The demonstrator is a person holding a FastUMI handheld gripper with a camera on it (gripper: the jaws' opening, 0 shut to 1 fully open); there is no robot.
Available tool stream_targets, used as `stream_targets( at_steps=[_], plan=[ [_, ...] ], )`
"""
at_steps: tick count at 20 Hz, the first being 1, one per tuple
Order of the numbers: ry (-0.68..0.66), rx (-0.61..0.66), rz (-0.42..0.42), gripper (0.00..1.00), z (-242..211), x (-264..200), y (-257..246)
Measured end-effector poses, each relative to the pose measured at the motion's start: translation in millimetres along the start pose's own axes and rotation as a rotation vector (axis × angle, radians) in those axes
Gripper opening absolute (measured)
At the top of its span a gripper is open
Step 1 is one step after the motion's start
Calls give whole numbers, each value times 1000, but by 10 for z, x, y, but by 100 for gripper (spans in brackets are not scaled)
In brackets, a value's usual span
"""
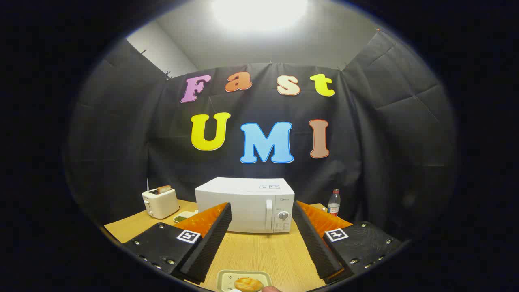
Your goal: Open the microwave, put the food inside, and close the microwave door.
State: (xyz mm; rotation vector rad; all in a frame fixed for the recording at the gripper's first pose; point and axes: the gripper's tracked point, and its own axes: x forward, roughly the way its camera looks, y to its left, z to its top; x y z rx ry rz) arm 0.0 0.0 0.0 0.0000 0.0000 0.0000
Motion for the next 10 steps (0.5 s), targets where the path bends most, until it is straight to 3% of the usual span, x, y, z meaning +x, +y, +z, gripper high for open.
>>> stream_targets(
  at_steps=[10],
  plan=[
    [7,23,-13,96,-38,-16,-88]
  ],
)
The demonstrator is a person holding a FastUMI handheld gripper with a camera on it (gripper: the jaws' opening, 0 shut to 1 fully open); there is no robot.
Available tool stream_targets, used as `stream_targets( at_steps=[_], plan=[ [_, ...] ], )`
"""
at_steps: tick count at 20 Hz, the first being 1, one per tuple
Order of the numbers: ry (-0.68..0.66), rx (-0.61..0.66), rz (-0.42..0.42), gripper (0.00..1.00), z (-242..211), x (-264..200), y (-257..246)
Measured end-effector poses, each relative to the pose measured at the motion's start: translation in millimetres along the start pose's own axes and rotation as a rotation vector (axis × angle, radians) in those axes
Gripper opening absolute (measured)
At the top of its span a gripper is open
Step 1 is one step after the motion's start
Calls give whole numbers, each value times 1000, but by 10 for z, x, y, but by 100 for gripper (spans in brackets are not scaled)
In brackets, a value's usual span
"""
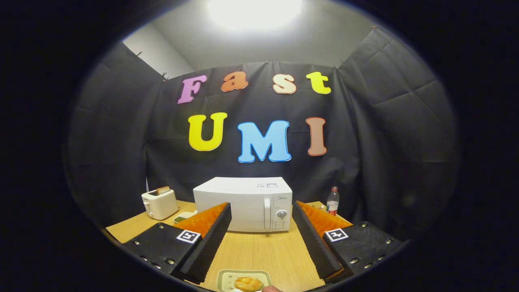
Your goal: Open the microwave, put the food inside, and close the microwave door.
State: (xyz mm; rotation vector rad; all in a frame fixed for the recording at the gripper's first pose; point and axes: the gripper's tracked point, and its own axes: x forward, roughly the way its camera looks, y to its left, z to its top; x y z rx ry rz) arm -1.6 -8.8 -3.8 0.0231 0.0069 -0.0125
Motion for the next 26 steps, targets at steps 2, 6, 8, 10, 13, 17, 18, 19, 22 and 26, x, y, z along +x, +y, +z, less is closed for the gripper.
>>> stream_targets(
  at_steps=[2,6,8,10,13,17,18,19,22,26],
  plan=[
    [11,10,-1,96,-51,32,-15],
    [22,22,4,96,-68,183,-20],
    [18,19,4,96,-45,298,-24],
    [11,19,18,96,-19,435,20],
    [8,-4,28,96,-38,663,12],
    [1,-35,56,96,-123,1051,20],
    [5,-49,62,96,-161,1164,18],
    [6,-62,66,96,-203,1276,11],
    [32,-59,74,96,-381,1581,0],
    [82,-54,73,96,-702,1991,-84]
  ],
)
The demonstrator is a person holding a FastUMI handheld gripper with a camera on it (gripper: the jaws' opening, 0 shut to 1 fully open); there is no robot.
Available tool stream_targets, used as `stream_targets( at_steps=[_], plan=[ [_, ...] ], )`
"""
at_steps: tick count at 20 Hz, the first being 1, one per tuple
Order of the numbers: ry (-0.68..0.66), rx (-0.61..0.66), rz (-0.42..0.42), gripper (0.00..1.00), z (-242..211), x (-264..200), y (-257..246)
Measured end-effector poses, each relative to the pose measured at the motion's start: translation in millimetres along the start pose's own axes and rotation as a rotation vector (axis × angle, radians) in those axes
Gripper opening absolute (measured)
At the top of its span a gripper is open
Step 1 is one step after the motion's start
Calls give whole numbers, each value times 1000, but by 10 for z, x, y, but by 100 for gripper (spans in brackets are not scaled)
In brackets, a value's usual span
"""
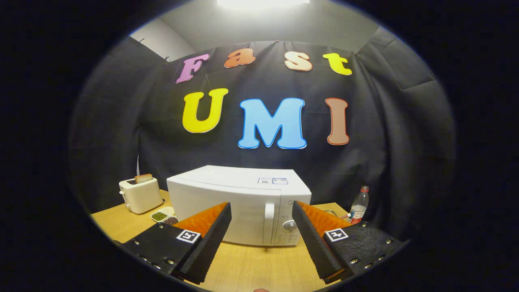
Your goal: Open the microwave, put the food inside, and close the microwave door.
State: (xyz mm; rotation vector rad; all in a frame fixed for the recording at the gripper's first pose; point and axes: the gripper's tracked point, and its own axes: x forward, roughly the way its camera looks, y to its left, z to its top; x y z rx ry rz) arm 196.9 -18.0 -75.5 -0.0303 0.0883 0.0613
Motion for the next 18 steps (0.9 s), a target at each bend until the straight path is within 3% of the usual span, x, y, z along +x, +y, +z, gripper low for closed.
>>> stream_targets(
  at_steps=[8,10,13,14,17,18],
  plan=[
    [112,13,4,96,-531,693,-29],
    [141,17,1,90,-655,836,-39],
    [184,16,-15,89,-840,1012,-85],
    [197,20,-13,79,-879,1057,-88],
    [225,15,-32,78,-986,1154,-146],
    [227,21,-26,62,-985,1178,-140]
  ],
)
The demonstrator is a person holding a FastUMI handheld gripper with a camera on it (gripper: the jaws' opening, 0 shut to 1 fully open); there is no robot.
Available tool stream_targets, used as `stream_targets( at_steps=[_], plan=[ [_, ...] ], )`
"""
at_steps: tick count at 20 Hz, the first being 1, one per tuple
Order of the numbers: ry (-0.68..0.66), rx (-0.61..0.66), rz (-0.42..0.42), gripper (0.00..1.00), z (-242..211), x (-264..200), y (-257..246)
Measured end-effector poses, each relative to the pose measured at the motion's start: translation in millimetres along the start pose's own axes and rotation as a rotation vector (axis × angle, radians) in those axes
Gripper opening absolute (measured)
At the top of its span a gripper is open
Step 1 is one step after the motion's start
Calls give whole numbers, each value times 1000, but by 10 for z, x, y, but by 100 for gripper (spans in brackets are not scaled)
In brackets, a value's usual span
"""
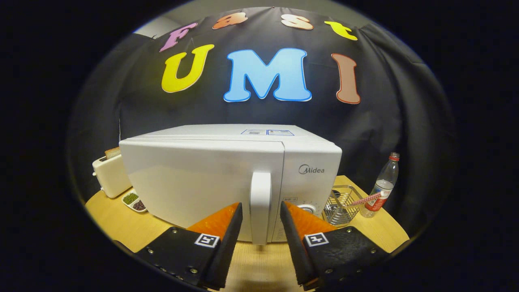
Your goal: Open the microwave, put the food inside, and close the microwave door.
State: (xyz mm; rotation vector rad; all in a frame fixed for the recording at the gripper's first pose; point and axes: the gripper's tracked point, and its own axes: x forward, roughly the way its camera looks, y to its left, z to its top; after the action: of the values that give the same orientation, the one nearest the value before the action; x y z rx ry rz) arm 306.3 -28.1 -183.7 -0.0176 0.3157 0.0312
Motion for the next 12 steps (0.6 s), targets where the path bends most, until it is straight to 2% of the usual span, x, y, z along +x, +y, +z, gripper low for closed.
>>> stream_targets(
  at_steps=[4,5,6,7,9,11,12],
  plan=[
    [-6,-14,-14,61,32,63,-14],
    [-12,-3,-3,57,41,125,6],
    [-6,4,-1,38,41,123,23],
    [1,1,-6,38,2,133,17],
    [4,16,-7,29,27,101,5],
    [11,21,-1,29,22,132,34],
    [13,10,-4,19,20,133,40]
  ],
)
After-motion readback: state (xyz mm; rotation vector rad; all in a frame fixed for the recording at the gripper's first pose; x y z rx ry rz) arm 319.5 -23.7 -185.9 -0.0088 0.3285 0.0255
